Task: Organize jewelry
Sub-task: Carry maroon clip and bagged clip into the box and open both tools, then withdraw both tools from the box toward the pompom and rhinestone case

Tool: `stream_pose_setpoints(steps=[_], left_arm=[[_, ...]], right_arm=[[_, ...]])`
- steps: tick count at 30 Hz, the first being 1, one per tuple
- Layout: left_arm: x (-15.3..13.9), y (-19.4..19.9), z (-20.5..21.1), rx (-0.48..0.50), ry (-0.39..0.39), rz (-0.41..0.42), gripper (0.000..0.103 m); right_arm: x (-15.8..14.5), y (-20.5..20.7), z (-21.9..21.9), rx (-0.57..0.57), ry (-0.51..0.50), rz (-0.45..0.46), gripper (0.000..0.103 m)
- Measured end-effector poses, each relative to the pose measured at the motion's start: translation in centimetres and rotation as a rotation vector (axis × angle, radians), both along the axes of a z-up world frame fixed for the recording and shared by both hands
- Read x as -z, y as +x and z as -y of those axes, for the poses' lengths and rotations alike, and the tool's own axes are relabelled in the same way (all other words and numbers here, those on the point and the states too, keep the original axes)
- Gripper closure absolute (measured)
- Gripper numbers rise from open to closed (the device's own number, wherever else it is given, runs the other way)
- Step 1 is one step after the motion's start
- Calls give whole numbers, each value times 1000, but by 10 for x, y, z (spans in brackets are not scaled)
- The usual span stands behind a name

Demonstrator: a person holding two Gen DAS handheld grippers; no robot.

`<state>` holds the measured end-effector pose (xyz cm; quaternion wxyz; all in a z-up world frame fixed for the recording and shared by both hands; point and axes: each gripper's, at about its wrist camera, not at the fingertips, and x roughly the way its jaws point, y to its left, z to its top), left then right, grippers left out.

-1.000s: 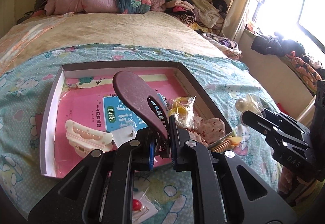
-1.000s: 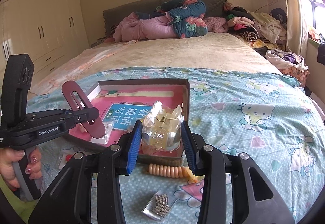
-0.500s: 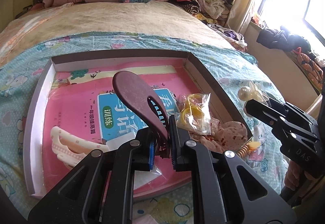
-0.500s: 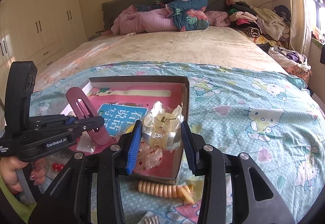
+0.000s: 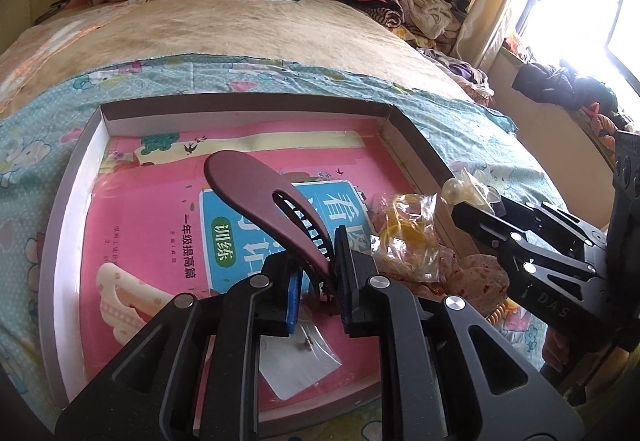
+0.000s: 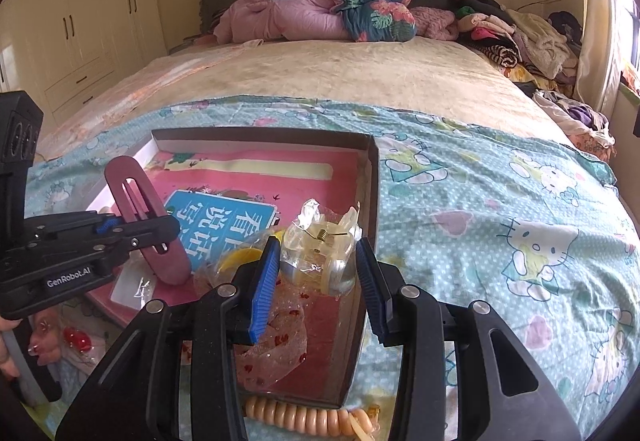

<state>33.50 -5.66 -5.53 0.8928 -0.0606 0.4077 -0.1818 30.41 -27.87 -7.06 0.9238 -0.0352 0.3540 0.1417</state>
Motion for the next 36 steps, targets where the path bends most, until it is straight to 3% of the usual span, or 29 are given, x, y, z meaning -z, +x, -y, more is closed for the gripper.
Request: stream_pose_setpoints(steps=[14, 19, 23, 33, 36], left_arm=[[-2, 0, -1, 3, 0, 3, 91], [-4, -3, 1, 4, 2, 2, 77], [-8, -9, 0, -1, -2, 10, 68], [-24, -33, -8, -16, -6, 62, 27], [-27, -41, -11, -22, -1, 77, 22]], right_arm=[[13, -10, 2, 11, 26, -20, 63], [5, -22, 7, 13, 56, 11, 47], [-1, -34, 13, 28, 63, 26, 39], [-10, -69, 24, 63, 66, 69, 29], [-14, -78, 26, 67, 76, 75, 29]])
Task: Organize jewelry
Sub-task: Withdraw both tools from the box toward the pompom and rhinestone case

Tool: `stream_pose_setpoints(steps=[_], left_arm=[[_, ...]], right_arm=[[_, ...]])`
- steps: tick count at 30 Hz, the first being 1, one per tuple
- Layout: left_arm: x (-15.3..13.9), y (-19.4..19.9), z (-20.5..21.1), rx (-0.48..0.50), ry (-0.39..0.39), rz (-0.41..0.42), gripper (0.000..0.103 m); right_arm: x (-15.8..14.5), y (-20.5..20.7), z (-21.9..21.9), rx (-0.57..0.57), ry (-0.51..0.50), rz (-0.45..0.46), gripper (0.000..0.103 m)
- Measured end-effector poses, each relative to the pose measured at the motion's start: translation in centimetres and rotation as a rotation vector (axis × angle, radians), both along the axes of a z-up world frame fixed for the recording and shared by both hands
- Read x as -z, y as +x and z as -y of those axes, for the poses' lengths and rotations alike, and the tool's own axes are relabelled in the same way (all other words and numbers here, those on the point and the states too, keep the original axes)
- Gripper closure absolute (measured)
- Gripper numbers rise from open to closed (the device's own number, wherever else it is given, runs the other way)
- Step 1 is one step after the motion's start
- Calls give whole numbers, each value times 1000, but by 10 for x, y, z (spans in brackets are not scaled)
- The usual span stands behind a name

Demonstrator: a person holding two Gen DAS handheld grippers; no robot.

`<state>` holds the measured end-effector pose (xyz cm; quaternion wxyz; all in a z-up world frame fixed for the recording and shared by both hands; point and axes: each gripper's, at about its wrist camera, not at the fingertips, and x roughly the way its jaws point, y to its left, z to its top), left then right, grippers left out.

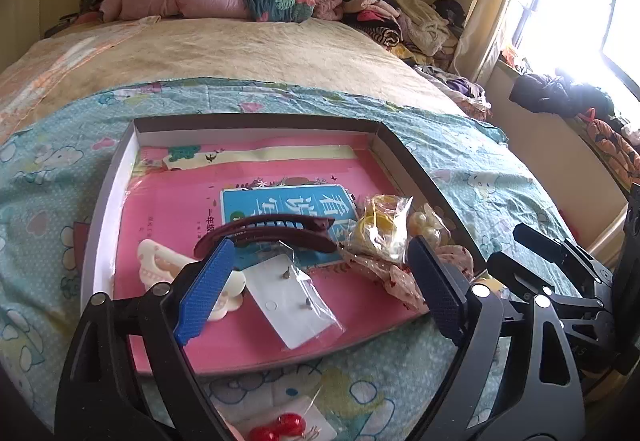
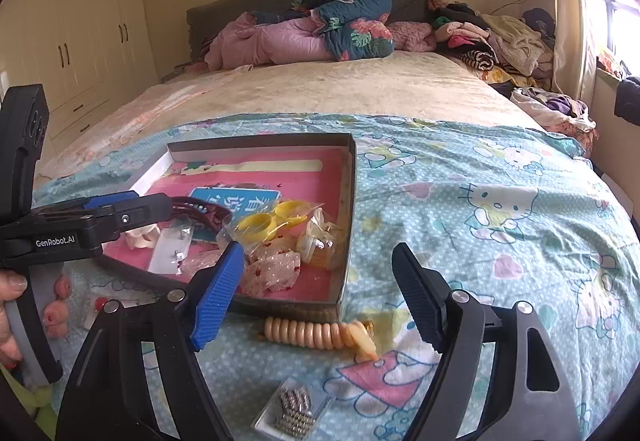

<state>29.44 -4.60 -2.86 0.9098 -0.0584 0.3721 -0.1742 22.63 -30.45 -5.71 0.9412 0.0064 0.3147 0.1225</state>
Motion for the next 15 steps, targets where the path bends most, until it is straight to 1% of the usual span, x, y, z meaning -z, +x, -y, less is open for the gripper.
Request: stream_pose_setpoints(steps=[4, 8, 9, 15], left_arm=[[-5, -14, -3, -5, -4, 20, 17], [-12, -29, -7, -11, -13, 43, 16], [-14, -33, -7, -11, -12, 51, 15], [-19, -58, -7, -17, 8, 96, 14]], right_arm=[[-4, -11, 3, 8, 6, 7, 28], [-7, -23, 6, 14, 8, 13, 28], [-7, -26, 6, 13, 10, 14, 28], [-3, -47, 4, 1, 19, 7, 28]])
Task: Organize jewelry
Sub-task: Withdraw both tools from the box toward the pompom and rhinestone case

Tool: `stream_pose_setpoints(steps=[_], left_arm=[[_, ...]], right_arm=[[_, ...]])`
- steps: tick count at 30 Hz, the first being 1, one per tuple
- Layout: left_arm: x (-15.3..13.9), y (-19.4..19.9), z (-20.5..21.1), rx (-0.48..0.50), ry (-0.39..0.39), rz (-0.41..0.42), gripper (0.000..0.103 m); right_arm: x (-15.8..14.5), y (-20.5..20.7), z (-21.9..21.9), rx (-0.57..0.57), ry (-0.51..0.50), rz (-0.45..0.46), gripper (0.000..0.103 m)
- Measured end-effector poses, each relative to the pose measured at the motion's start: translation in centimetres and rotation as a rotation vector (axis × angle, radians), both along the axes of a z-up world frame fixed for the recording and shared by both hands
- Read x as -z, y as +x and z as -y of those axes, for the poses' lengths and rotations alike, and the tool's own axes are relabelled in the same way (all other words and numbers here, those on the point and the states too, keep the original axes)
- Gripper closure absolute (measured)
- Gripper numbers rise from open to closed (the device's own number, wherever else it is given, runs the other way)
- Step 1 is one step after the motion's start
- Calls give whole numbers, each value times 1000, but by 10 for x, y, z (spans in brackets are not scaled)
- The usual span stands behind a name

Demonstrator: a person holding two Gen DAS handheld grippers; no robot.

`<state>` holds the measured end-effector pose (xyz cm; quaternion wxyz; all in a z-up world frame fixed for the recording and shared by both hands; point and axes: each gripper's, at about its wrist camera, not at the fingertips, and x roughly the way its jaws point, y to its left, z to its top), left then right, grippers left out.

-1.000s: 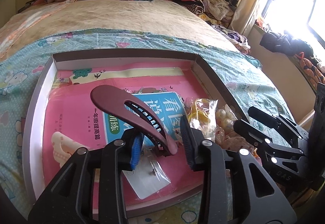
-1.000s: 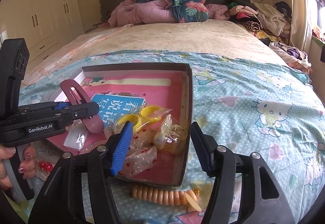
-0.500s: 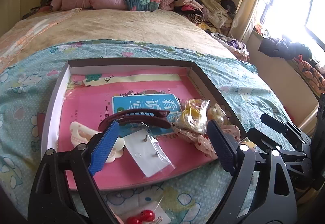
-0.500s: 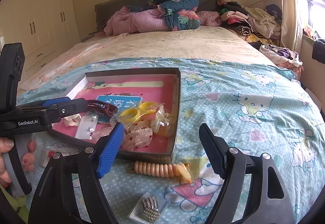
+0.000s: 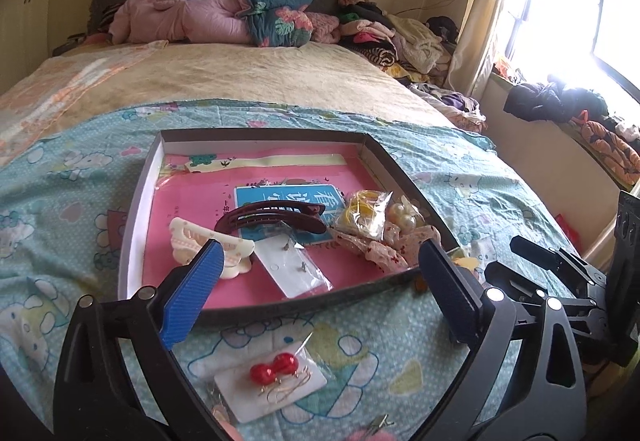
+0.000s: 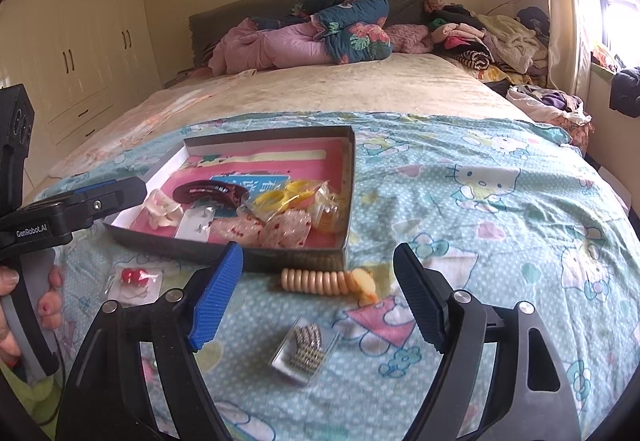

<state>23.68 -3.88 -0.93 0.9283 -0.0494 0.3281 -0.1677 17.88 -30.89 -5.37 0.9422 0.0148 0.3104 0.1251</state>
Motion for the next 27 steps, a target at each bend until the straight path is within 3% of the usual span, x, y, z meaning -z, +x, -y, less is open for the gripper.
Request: stream_pose_setpoints(steps=[11, 27], left_arm=[[15, -41, 0, 35, 50, 16, 14], [42, -83, -2, 100, 102, -25, 14]], right_arm=[[15, -21, -1, -4, -26, -39, 28], [35, -25, -6, -15, -46, -97, 28]])
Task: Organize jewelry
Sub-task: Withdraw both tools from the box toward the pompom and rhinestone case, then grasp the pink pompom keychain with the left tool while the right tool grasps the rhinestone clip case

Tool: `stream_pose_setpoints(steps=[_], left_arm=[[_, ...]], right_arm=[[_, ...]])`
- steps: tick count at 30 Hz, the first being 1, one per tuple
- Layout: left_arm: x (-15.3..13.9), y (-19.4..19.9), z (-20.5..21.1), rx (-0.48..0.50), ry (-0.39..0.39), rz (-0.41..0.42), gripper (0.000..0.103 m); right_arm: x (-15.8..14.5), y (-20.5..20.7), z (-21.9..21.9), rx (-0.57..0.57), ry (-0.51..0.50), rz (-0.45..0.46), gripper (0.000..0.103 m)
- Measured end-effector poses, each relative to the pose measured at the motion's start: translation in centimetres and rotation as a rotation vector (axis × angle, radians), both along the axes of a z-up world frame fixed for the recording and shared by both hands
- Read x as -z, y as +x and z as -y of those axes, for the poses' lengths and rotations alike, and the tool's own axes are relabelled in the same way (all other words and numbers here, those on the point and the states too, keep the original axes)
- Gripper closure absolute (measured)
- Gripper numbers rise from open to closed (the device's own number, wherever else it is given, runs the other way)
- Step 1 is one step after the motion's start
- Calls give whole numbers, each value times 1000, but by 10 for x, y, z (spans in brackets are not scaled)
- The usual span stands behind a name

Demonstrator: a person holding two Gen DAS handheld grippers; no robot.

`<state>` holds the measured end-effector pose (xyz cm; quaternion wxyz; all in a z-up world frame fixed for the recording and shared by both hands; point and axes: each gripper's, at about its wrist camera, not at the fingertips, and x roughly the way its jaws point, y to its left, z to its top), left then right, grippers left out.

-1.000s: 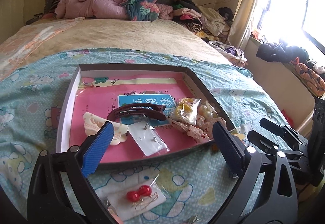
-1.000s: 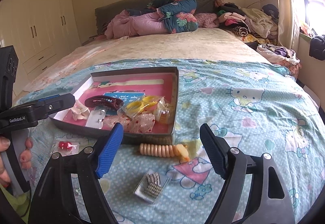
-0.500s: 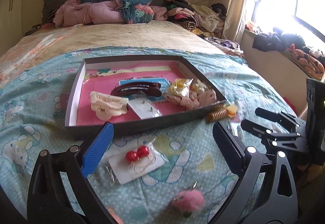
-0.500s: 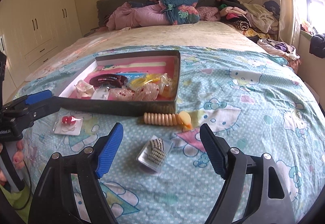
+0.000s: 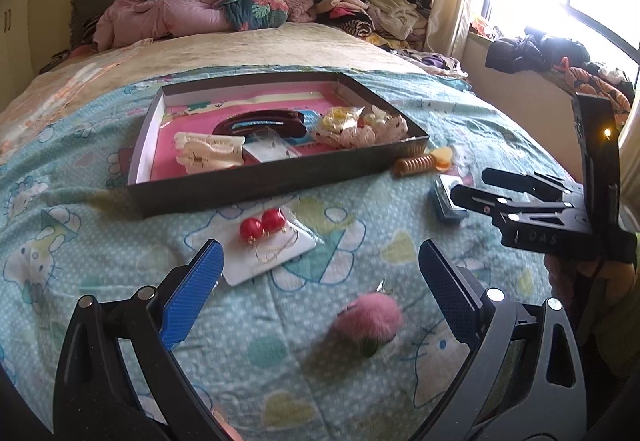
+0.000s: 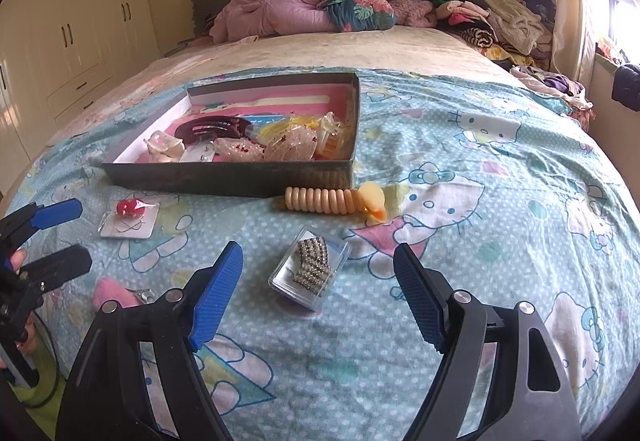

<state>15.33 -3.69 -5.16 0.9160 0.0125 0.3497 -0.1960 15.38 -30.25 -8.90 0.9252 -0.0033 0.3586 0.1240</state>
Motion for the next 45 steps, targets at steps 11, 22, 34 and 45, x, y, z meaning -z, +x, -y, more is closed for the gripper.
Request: stream_pose_setpoints(steps=[11, 22, 34, 45], left_arm=[[21, -13, 10, 49, 20, -55, 14], [36, -18, 32, 114, 42, -102, 61], [29, -21, 24, 111, 20, -101, 80], [12, -10, -6, 16, -37, -75, 80]], right_arm=[[20, 17, 0, 13, 25, -82, 40], [25, 19, -4, -18, 47, -96, 61], [16, 5, -23, -112, 43, -60, 62], [1, -5, -47, -185, 33, -26, 63]])
